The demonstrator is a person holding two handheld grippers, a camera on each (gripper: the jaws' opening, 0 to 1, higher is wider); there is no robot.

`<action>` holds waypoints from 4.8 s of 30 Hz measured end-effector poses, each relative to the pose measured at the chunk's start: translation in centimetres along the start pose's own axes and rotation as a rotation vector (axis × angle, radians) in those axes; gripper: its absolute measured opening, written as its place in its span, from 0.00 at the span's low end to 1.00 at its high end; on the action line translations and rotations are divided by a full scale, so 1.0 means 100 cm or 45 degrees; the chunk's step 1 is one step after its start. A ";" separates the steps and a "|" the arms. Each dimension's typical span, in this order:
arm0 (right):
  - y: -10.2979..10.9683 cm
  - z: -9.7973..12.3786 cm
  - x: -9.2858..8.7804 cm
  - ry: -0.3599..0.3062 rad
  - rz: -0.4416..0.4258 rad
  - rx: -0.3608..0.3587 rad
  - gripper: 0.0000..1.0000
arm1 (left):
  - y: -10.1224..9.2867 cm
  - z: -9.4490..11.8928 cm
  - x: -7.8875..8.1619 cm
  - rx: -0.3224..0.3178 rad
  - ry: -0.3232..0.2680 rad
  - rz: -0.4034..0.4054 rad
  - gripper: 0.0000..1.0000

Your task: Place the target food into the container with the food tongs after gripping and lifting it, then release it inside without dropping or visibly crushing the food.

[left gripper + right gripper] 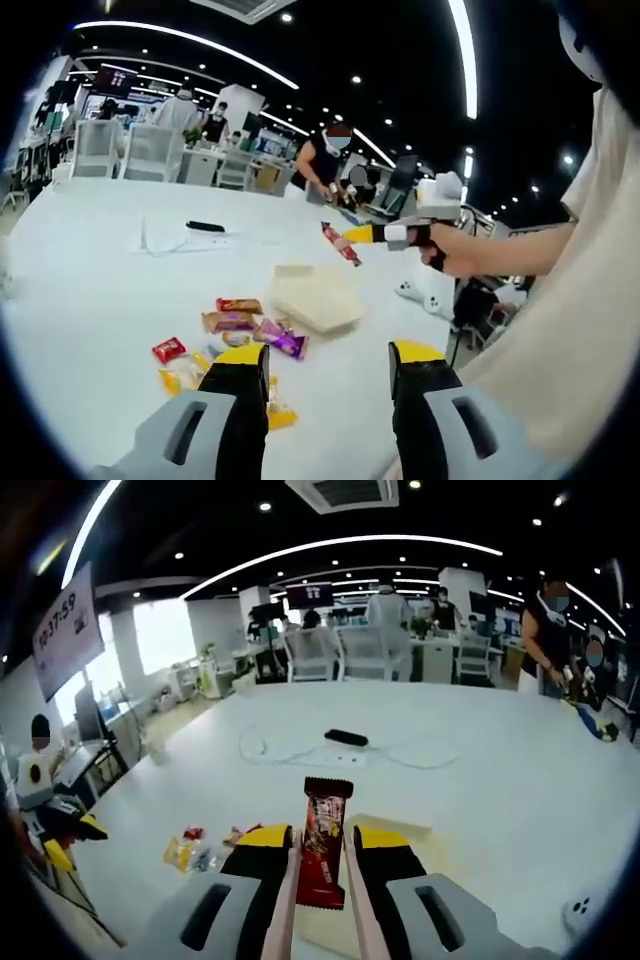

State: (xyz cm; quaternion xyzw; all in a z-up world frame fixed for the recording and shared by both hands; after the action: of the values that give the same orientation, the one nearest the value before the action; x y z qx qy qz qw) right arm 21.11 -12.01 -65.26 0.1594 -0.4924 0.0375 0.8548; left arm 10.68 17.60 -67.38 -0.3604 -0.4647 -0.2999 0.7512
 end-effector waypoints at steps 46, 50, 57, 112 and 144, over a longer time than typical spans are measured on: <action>-0.003 0.002 -0.004 0.014 0.008 0.006 0.24 | -0.006 0.001 -0.009 0.001 0.004 0.011 0.47; 0.001 -0.001 -0.008 0.028 0.006 0.020 0.24 | -0.006 0.002 -0.010 0.006 0.003 0.015 0.47; 0.009 -0.007 -0.011 0.047 0.013 0.047 0.24 | -0.005 0.005 -0.012 0.017 0.003 0.023 0.47; 0.038 -0.031 -0.034 0.144 0.032 0.145 0.25 | -0.003 0.014 -0.024 0.061 0.014 0.063 0.48; 0.064 -0.058 -0.086 0.351 0.049 0.232 0.25 | 0.007 0.010 -0.029 0.054 0.052 0.110 0.49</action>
State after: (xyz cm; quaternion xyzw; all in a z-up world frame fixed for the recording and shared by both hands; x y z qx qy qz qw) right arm 20.11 -3.31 -73.81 0.2200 -0.3680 0.1199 0.8954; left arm 9.63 19.18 -69.96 -0.3580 -0.4394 -0.2646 0.7802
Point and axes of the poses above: the point that each gripper's makers call its tool centre point, and the gripper's own axes: z roughly backward along the fingers, y roughly to its left, x roughly out of its top, the point moved 7 cm from there along z, roughly backward along the fingers, and after that the axes turned 9 degrees about -z, right-handed, at the moved point
